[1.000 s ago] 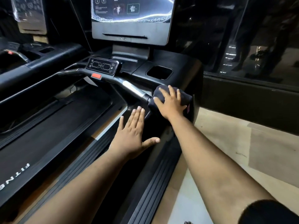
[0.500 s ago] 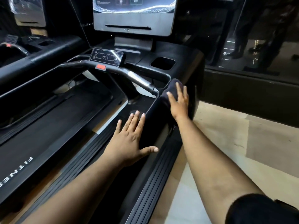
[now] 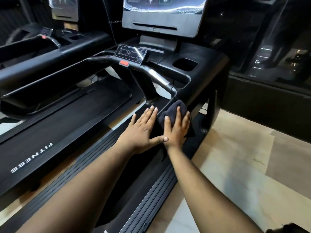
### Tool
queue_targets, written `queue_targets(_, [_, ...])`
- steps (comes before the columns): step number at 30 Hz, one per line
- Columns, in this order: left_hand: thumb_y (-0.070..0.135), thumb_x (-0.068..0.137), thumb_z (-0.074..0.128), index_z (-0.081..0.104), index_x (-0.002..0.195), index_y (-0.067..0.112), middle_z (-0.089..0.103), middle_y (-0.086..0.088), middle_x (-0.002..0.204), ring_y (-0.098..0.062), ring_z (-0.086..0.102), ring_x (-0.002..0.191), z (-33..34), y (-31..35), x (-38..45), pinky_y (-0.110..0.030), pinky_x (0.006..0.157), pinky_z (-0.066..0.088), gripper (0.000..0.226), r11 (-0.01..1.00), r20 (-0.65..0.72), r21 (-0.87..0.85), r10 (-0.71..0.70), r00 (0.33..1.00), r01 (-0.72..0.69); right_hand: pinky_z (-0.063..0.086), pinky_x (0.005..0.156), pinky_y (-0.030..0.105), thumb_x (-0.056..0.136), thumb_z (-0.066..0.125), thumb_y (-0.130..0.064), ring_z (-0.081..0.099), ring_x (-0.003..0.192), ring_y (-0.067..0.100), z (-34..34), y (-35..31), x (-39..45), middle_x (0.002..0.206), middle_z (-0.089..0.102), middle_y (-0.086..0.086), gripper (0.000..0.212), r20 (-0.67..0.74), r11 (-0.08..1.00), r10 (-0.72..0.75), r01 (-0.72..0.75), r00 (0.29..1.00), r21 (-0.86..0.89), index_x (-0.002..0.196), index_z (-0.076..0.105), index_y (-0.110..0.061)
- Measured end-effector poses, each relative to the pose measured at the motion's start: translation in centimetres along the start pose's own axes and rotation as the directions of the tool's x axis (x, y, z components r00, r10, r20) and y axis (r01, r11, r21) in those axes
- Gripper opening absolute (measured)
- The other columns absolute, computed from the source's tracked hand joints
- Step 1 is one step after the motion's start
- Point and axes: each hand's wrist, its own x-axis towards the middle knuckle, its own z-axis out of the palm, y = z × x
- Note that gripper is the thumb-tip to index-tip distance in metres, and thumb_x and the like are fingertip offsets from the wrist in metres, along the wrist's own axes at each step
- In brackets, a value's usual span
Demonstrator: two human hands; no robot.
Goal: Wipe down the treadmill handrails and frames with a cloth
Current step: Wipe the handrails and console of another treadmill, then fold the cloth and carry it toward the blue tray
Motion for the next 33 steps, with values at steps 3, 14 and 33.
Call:
queue_targets(3, [0.096, 0.075, 0.015, -0.017, 0.162, 0.022, -0.02, 0.007, 0.17, -0.005, -0.023, 0.152, -0.3, 0.2, -1.4, -0.054, 0.127, -0.009, 0.118, 0.997, -0.02, -0.021, -0.068, 0.997, 0.068, 0.009, 0.124, 0.053, 0.089, 0.029, -0.074, 0.003, 0.157, 0.034, -0.9, -1.5, -2.3, 0.173, 0.001, 0.001, 0.078, 0.189, 0.98, -0.015, 0.052, 0.982, -0.193, 0.161, 0.024, -0.042])
queue_targets(14, [0.099, 0.073, 0.004, -0.015, 0.162, 0.022, -0.016, 0.004, 0.171, -0.013, -0.019, 0.156, 0.8, -2.1, -15.3, -0.06, 0.126, -0.003, 0.119, 0.964, -0.05, 0.17, -0.199, 0.979, 0.205, 0.005, 0.124, 0.054, 0.1, 0.043, -0.062, -0.008, 0.157, 0.034, -1.9, -5.4, -14.6, 0.173, -0.01, -0.001, 0.073, 0.382, 0.967, -0.015, 0.111, 0.924, -0.231, 0.163, 0.009, -0.042])
queue_targets(33, [0.051, 0.091, 0.066, 0.065, 0.108, 0.017, 0.074, -0.007, 0.107, -0.03, 0.072, 0.103, 1.3, -6.7, -46.3, -0.057, 0.086, 0.06, 0.038, 0.244, -0.148, -0.966, -0.785, 0.602, 0.081, 0.048, 0.101, 0.046, 0.096, 0.059, -0.052, 0.058, 0.117, 0.023, -1.6, -19.0, -40.3, 0.123, 0.063, -0.004, 0.023, 0.501, 0.97, -0.24, 0.22, 0.831, 0.1, 0.105, 0.068, -0.034])
